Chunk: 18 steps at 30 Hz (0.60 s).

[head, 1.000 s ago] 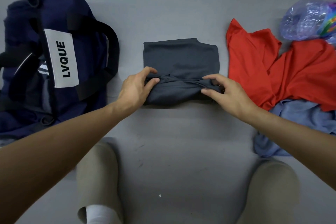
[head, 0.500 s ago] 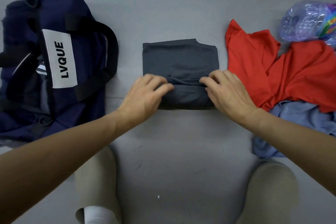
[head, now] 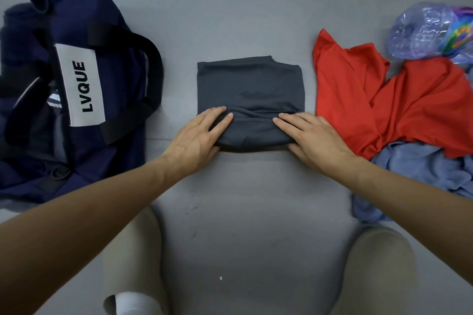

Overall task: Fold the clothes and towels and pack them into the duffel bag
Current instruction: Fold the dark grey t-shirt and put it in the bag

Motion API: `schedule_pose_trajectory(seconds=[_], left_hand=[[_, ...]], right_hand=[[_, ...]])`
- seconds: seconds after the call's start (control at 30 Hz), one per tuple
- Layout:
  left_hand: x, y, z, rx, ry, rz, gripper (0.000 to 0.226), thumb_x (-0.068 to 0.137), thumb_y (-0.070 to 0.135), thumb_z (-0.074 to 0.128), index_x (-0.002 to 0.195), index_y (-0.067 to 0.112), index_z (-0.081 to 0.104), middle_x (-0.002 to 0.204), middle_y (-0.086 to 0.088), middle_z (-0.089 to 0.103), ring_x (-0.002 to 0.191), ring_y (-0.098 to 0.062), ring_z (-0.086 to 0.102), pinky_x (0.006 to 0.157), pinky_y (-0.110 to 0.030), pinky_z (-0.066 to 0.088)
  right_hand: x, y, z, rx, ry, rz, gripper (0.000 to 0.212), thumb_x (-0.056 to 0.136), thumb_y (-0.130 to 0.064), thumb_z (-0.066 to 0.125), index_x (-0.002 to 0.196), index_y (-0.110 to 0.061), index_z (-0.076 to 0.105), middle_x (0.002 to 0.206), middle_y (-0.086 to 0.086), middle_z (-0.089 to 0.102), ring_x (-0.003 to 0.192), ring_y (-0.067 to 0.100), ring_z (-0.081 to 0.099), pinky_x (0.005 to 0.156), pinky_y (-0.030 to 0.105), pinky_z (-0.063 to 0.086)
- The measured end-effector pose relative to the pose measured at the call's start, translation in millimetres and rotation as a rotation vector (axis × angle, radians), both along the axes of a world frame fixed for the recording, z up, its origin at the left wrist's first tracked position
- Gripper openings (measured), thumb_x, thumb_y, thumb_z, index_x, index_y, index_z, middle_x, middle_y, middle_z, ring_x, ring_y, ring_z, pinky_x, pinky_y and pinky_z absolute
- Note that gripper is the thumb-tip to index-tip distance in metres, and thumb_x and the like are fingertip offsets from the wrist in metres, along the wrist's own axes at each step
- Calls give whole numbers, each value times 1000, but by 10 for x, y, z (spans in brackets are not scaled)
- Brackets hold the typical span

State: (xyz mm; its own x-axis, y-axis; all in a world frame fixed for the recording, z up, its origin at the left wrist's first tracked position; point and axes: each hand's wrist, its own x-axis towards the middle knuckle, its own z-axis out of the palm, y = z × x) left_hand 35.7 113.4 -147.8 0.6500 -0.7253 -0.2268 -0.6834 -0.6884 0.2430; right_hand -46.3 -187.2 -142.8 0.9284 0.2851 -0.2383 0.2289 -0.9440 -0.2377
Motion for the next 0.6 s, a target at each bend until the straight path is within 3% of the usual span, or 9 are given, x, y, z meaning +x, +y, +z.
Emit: schedule_pose_trajectory(seconds=[0.1, 0.17, 0.2, 0.3, 0.4, 0.5, 0.6], left_hand=[[31, 17, 93, -115, 27, 87, 57, 92, 21, 64, 146, 15, 49, 136, -8, 54, 119, -30, 56, 95, -47, 54], [68, -15, 203, -195, 125, 223, 43, 97, 28, 61, 139, 22, 55, 119, -4, 67, 104, -27, 64, 89, -41, 54], [106, -28, 242, -199, 195, 289, 39, 98, 33, 59, 136, 27, 56, 112, -3, 70, 98, -25, 65, 86, -36, 52], [210, -27, 305, -166, 404, 425, 29, 97, 43, 60, 124, 35, 56, 106, 3, 69, 96, -19, 62, 84, -34, 50], [241, -1, 275, -159, 482, 481, 21, 96, 47, 60, 114, 36, 58, 100, 6, 68, 95, -17, 61, 84, -35, 49], [210, -17, 195, -108, 432, 507, 24, 95, 51, 58, 113, 35, 53, 97, 2, 66, 92, -24, 60, 81, -38, 48], [162, -42, 168, -107, 223, 486, 34, 95, 48, 61, 121, 28, 51, 109, 0, 65, 99, -27, 60, 81, -38, 47]], right_hand=[[105, 27, 117, 182, 20, -172, 53, 85, -28, 60, 138, -23, 56, 121, 6, 69, 108, 31, 60, 93, 41, 46], [134, 34, 179, 244, 34, -282, 46, 87, -33, 57, 133, -28, 58, 98, 10, 72, 94, 35, 63, 83, 36, 43], [137, 30, 202, 266, 59, -322, 42, 88, -35, 57, 130, -31, 57, 95, 8, 72, 92, 35, 64, 79, 35, 42], [112, 22, 229, 324, 142, -394, 37, 92, -38, 58, 128, -32, 52, 110, -1, 72, 99, 31, 64, 81, 35, 43], [108, 20, 186, 307, 93, -403, 42, 95, -41, 59, 135, -31, 47, 123, 3, 64, 109, 32, 61, 87, 41, 47], [105, 24, 135, 138, -57, -293, 51, 95, -32, 61, 144, -28, 46, 132, 5, 53, 106, 35, 59, 82, 47, 53], [50, -7, 43, -42, -298, 37, 51, 90, -10, 58, 139, -23, 55, 143, 12, 51, 126, 36, 50, 102, 50, 44]])
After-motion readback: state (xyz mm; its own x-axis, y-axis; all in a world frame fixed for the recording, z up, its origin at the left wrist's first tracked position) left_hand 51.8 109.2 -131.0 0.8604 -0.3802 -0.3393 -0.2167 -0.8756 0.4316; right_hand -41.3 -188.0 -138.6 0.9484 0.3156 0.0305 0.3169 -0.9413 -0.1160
